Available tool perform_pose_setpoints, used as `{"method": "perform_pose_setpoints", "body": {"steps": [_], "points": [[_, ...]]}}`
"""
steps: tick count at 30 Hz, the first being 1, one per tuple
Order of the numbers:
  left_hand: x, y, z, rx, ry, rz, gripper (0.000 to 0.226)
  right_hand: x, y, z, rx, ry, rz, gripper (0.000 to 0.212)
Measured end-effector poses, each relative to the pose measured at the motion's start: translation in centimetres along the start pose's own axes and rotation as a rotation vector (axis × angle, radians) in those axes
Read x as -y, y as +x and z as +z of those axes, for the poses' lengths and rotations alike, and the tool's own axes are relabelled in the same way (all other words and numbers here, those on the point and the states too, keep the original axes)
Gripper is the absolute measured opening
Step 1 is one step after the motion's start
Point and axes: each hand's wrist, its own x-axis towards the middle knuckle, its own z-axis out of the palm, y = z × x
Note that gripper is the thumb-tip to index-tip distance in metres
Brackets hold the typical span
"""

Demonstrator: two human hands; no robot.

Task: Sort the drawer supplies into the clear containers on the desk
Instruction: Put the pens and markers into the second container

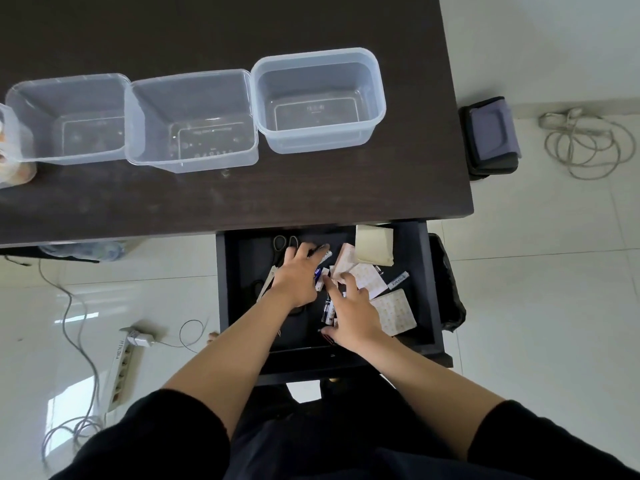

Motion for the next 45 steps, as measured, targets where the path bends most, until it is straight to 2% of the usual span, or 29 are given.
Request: {"method": "perform_pose_setpoints", "body": {"steps": [2,4,6,10,16,21,25,28,32,37,41,43,45], "points": [[0.6,-0.5,0.5,0.030,0.015,0.020,0.081,0.2,0.1,0.3,0.002,-0.031,0.017,0.110],[1.3,-1.1,1.3,0.085,-0.079,-0.004,0.084,0.3,0.3,0.5,0.010,-0.048,0.043,0.115],[1.9,-1.9,2.2,0.114,-0.179,-0.044,0.084,0.3,0.4,0.7,0.014,-0.038,0.061,0.108],[2.1,-3.0,4.0,0.068,-0.202,-0.093,0.076,0.0,0.4,0.8,0.025,-0.039,0.053,0.082],[1.8,-3.5,4.6,0.002,-0.272,-0.122,0.067,-0.9,0.3,1.1,0.033,-0.131,-0.056,0.077],[1.5,-3.5,4.5,0.082,-0.331,-0.077,0.096,-0.7,0.5,0.9,-0.004,-0.002,-0.055,0.090],[1.3,-3.1,4.7,0.064,-0.330,-0.115,0.083,-0.1,0.7,0.8,0.041,-0.028,-0.043,0.108],[1.1,-3.5,4.5,0.043,-0.314,-0.134,0.073,-0.2,1.0,0.9,0.036,-0.038,-0.046,0.105],[1.4,-4.8,4.4,0.048,-0.237,-0.193,0.061,-0.5,1.2,1.3,0.062,-0.061,-0.063,0.091],[2.0,-5.6,4.8,0.045,-0.217,-0.144,0.030,-0.4,1.0,1.3,0.144,-0.068,-0.108,0.073],[2.5,-5.5,4.7,0.083,-0.259,-0.054,0.020,-0.3,1.0,0.9,0.168,-0.030,-0.109,0.062],[2.6,-5.6,4.9,0.135,-0.224,-0.015,0.019,-0.5,1.1,0.7,0.188,0.001,-0.107,0.059],[2.5,-5.7,5.3,0.158,-0.151,-0.020,0.022,-0.8,1.0,0.9,0.202,0.020,-0.126,0.047]]}}
